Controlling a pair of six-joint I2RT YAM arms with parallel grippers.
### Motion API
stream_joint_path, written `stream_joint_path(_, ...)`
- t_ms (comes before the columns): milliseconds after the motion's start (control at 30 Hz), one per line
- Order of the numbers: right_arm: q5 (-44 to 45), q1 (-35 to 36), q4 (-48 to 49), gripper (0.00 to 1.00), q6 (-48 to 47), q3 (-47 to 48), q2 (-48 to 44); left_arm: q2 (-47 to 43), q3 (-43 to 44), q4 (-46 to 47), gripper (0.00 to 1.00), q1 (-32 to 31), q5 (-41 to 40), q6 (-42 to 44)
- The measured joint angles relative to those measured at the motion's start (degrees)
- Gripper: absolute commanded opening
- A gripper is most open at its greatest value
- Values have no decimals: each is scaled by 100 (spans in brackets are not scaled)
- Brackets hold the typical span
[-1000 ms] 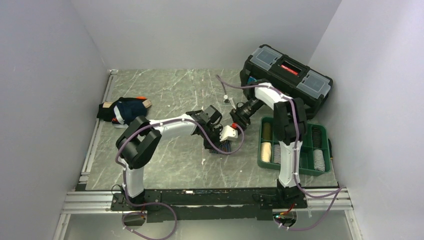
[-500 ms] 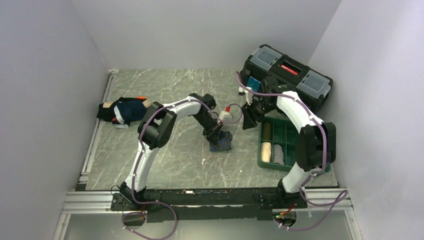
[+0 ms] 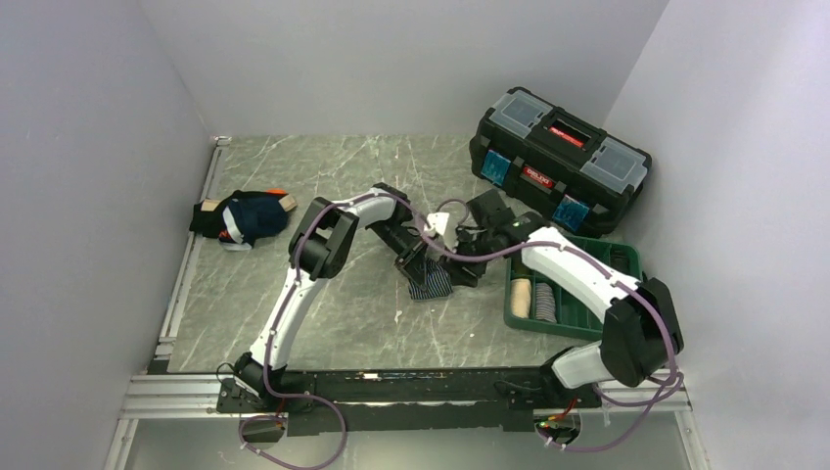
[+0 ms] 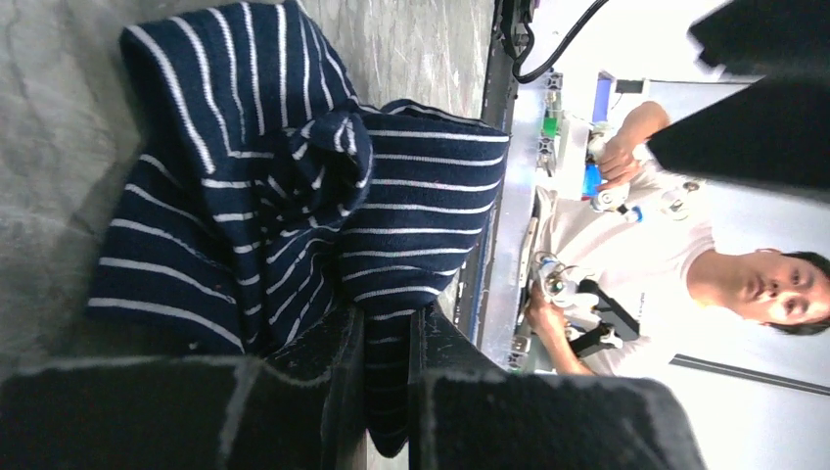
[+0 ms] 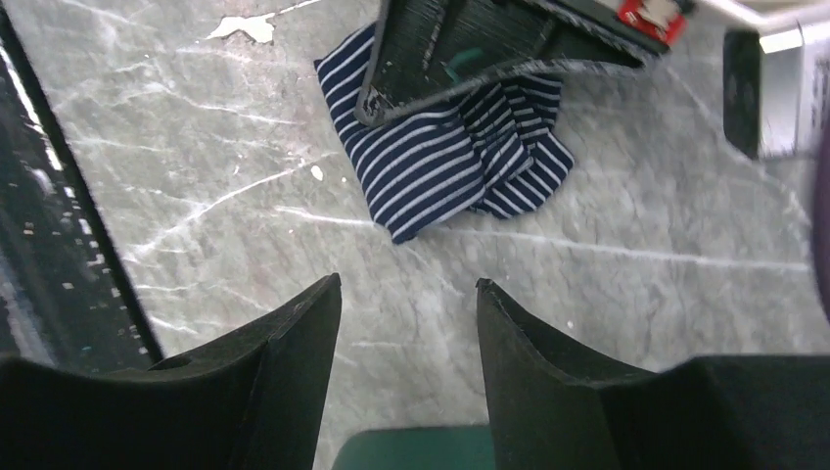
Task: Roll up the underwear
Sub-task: Roll the underwear to the center of the board.
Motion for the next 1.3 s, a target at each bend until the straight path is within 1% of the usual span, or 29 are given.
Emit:
stream_joint_path(100,470,527,328,58,-105,-164,7,118,111,-216,0,2,48,11)
stream_joint_path(300,1255,1231,815,60,-422,-262,188,144,120,-367,0,2,26,46)
stream_joint_path(533,1655,1718,1095,62,-699,-363,586,144,120,-455,0,-2,-15,127)
stream_joint_path(767,1864,1996,1401,60,-815,-577,984,173,120,-549,0,-2,-17,164)
stream_joint_path(900,1987,2065,1633,55,-852,-616,1163,205,120,-640,0,-2,-15,184)
stream_joint_path(1033,2061,2081,1784,46,-872,-627,1290,208,120,-682,0,0,-15,258)
stream_joint_path(1133,2070,2094,1827,36,-901,-627,1351,208,120,-710,0,2,-17,306)
stream_joint_path(1167,2070,2094,1834,31,-907,-625,1364,208,120,-721,2,4,-20,323)
stream_joint_path(1300,2059,2094,1814,19,-918,-592,1399,208,118,-743,8,26,-28,345)
